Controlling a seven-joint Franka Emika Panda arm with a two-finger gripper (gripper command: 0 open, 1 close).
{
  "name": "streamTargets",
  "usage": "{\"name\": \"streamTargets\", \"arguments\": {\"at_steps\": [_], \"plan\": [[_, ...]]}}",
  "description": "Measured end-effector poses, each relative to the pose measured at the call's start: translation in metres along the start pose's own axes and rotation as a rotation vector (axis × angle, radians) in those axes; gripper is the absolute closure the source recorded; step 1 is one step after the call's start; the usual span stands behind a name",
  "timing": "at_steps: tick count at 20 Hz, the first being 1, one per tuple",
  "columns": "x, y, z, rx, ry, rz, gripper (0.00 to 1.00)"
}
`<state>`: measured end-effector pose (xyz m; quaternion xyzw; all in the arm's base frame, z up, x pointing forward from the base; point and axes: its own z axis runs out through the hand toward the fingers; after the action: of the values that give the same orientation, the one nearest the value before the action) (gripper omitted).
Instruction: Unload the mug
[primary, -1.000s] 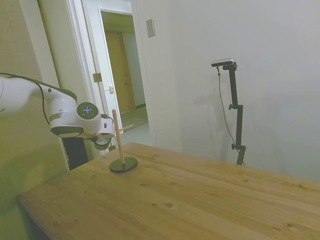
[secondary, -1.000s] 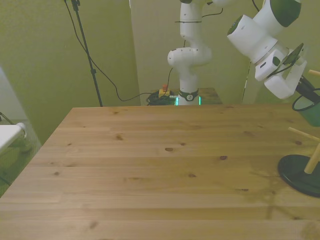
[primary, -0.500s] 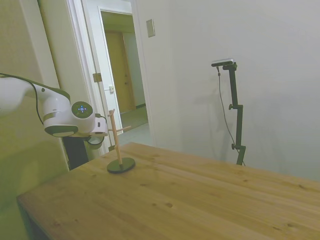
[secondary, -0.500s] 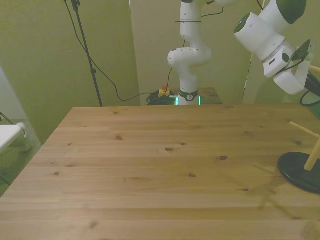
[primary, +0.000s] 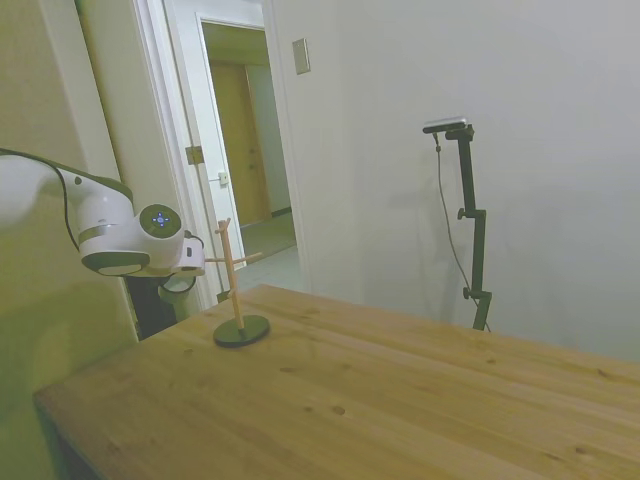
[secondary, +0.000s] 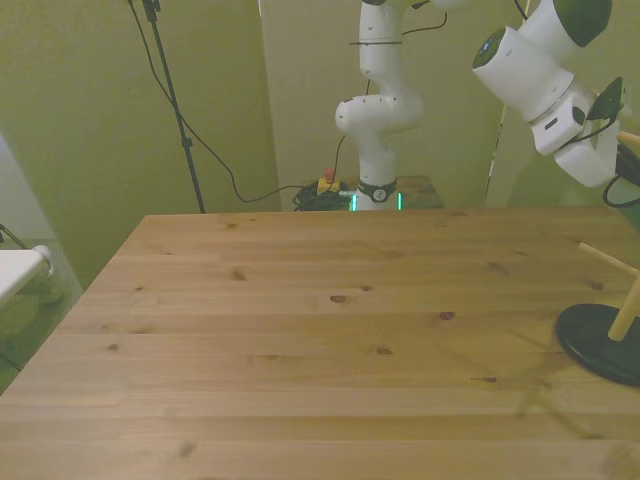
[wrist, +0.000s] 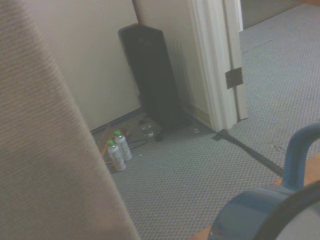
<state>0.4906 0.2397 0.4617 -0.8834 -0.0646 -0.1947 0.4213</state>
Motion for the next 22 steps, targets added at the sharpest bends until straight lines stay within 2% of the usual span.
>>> {"name": "streamTargets", "arguments": {"at_steps": [2,4,7,11,14,16,19,22], "plan": [[-0.004,0.001,0.005,-0.002,-0.035,0.001,1.00],[-0.006,0.008,0.007,-0.039,-0.073,0.036,1.00],[-0.005,0.026,-0.004,-0.153,-0.096,0.146,1.00],[-0.006,0.043,-0.037,-0.290,-0.076,0.288,1.00],[-0.017,0.033,-0.069,-0.367,-0.049,0.356,1.00],[-0.023,0.035,-0.096,-0.446,-0.003,0.413,1.00],[-0.020,0.059,-0.145,-0.571,0.051,0.504,1.00],[-0.007,0.103,-0.201,-0.703,0.110,0.586,1.00]]}}
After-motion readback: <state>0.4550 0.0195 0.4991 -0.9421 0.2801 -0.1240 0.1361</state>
